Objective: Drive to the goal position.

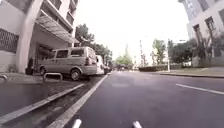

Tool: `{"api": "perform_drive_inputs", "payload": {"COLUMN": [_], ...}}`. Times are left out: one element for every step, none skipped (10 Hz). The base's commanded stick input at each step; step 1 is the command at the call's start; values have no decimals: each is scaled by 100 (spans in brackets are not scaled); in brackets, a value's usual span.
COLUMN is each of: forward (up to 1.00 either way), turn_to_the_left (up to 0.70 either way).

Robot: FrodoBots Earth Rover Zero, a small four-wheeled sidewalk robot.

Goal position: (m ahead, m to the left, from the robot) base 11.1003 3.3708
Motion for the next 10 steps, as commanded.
{"api": "perform_drive_inputs", "payload": {"forward": [70,70,70,70,70,70,70,70,70,70], "turn_to_the_left": [0,0,0,0,0,0,0,0,0,0]}}
